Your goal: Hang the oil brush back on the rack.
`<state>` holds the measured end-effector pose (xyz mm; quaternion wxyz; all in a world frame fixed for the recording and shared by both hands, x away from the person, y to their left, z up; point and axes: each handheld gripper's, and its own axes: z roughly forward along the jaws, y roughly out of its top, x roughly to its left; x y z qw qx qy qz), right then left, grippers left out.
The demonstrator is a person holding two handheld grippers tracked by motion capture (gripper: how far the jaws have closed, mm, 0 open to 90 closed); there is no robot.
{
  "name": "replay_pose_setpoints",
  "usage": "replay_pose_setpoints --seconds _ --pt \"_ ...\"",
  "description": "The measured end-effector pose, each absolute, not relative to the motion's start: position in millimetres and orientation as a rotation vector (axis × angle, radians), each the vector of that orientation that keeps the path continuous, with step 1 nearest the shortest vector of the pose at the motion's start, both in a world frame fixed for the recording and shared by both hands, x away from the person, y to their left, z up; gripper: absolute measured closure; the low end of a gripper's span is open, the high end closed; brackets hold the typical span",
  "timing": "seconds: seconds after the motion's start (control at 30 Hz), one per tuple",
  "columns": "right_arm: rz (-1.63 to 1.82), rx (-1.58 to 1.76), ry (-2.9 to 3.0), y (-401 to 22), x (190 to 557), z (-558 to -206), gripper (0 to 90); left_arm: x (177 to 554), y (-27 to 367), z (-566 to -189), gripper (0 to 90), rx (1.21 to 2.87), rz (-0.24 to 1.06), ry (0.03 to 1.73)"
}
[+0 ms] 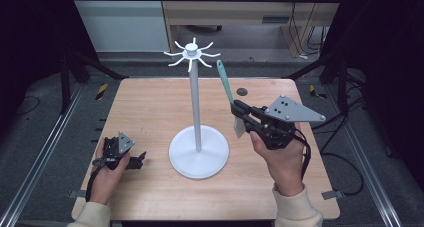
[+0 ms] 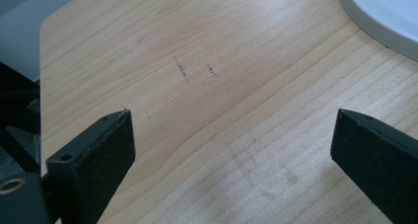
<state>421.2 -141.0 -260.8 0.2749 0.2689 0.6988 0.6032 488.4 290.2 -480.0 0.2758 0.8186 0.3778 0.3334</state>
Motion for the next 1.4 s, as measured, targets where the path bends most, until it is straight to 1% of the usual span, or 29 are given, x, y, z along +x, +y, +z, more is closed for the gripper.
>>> replay_pose_setpoints --seconds 0.67,1.4 --pt "1.634 0.705 1.92 -132 422 -261 82.5 488 290 -480 2.7 2.201 0.896 1.014" --pt "1.613 0.71 1.948 -111 440 -263 82.5 488 290 -481 2.7 2.203 0.892 1.015"
